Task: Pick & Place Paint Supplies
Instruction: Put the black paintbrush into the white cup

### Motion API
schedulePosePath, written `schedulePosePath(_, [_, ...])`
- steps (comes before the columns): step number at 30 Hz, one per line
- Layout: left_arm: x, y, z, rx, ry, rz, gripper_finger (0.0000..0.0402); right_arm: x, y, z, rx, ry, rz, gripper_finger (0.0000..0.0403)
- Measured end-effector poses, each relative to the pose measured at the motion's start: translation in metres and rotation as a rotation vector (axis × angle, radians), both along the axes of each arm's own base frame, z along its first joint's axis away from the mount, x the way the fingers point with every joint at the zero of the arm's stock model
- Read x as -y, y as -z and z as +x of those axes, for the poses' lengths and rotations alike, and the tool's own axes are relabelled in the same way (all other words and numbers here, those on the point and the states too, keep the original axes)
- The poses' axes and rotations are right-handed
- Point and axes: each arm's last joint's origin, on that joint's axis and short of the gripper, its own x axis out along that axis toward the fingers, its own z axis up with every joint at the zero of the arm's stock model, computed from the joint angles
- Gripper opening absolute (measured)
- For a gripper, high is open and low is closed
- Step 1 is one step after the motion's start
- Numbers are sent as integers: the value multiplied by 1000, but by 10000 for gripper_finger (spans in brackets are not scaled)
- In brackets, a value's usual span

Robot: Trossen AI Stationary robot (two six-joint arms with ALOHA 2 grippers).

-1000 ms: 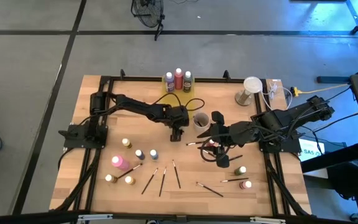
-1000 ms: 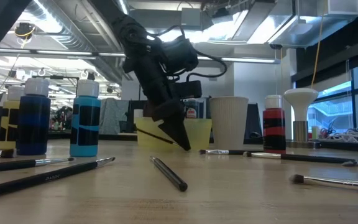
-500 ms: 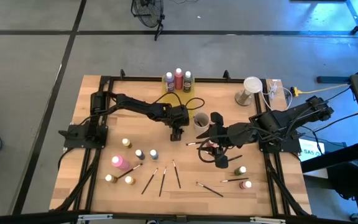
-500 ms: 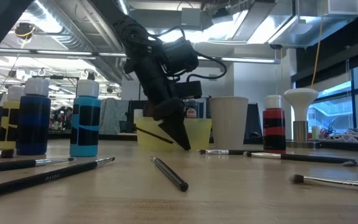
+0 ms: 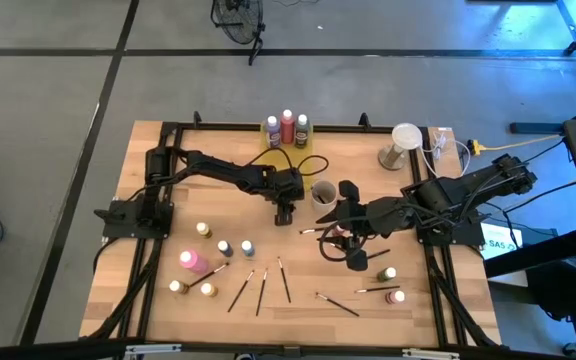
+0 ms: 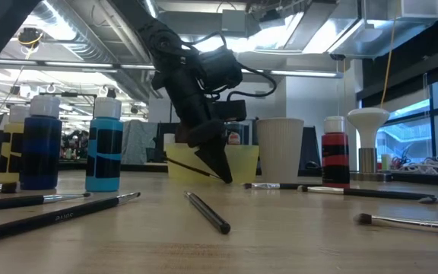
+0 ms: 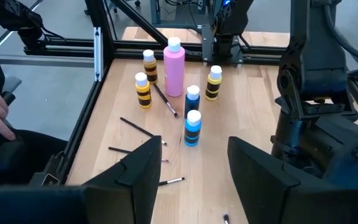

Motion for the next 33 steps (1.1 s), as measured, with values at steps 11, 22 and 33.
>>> schedulePosePath(11, [-1,3,0,-8,-3,1,102,0,0,0,0,2,5,188])
schedulePosePath(22, [-1,3,0,-18,8,14,48,0,0,0,0,1,6,188])
schedulePosePath(33, [-1,3,-1,-22,-21,27,3,0,0,0,0,1,6,188])
